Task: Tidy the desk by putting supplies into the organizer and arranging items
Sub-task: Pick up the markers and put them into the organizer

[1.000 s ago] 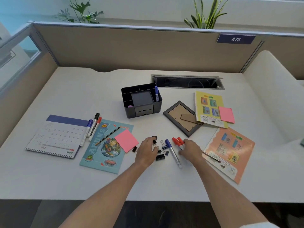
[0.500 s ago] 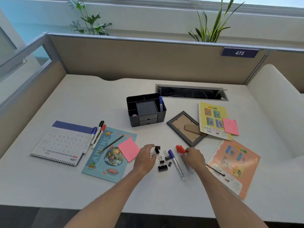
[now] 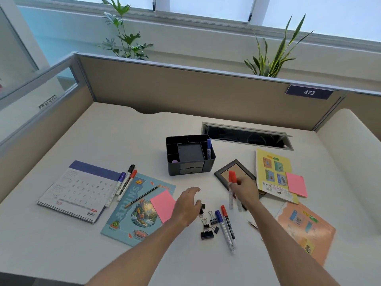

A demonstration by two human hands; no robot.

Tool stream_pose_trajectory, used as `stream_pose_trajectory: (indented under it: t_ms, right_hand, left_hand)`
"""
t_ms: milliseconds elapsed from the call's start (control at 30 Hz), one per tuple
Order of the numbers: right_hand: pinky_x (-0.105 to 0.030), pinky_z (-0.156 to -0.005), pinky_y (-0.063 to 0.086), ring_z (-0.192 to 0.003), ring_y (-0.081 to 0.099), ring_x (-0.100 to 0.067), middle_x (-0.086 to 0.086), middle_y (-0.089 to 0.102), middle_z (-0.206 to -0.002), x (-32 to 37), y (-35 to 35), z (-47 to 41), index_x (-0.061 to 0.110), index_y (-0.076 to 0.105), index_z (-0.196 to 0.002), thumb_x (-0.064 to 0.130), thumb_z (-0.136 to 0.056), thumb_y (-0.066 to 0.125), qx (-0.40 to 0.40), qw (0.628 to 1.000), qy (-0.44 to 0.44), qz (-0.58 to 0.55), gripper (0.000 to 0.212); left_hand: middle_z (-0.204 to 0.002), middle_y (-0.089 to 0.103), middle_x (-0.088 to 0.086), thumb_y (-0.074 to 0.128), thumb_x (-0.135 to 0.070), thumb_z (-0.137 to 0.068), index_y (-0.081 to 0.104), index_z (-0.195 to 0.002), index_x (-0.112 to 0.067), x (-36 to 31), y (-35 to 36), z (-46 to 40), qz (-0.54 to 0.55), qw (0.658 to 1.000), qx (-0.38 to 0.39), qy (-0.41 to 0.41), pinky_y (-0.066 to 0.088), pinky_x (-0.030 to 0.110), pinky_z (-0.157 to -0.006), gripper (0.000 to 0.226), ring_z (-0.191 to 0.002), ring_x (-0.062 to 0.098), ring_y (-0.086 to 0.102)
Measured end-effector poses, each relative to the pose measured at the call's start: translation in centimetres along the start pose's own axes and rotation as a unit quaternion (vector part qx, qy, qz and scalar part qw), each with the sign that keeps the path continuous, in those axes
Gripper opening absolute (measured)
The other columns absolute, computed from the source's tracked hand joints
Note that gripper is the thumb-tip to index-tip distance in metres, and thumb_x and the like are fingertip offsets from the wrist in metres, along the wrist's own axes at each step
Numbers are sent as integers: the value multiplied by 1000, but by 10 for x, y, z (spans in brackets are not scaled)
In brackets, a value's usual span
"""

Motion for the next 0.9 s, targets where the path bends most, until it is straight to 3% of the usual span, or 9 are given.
stream_pose_trajectory:
  t_ms: [233, 367, 567, 900]
  right_hand:
    - [-26, -61, 42, -70, 60, -14, -2, 67, -83, 66, -19, -41, 13, 66, -95, 32, -91, 63, -49, 993, -26, -108, 20]
    - [-34, -73, 51, -79, 65, -22, -3, 70, -84, 89, -21, -66, 13, 71, -99, 31, -90, 65, -82, 983, -27, -161, 20]
    - [-28, -69, 39, -73, 58, -17, 0, 67, -79, 103, -10, -96, 16, 71, -93, 33, -89, 66, -112, 974, -11, -198, 17]
    - [-30, -72, 40, -84, 62, -24, -4, 70, -88, 85, 18, -113, 16, 72, -99, 33, -89, 65, -96, 984, 17, -146, 20]
  left_hand:
    - [-140, 49, -2, 49, -15, -92, 47, -136, -16, -14, -17, -31, 16, 999, -29, 12, 31, 24, -106, 43, -129, 13, 42]
    - [-139, 49, -2, 49, -14, -92, 48, -135, -16, -6, -17, -38, 20, 999, -28, 3, 32, 24, -107, 43, -129, 13, 43]
    - [-139, 49, -4, 49, -15, -92, 48, -134, -18, 18, -13, -42, 29, 999, -22, -34, 34, 26, -106, 43, -128, 13, 43]
    - [-139, 49, -4, 49, -14, -92, 48, -134, -19, 47, -12, -45, 35, 997, -16, -65, 31, 24, -106, 42, -128, 13, 42]
Point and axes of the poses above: each hand's wrist, its own z-axis away from the middle knuckle, its own y-axis out of the palm, x = y × z, the point moved 7 cm from there along -z, towards the middle knuckle
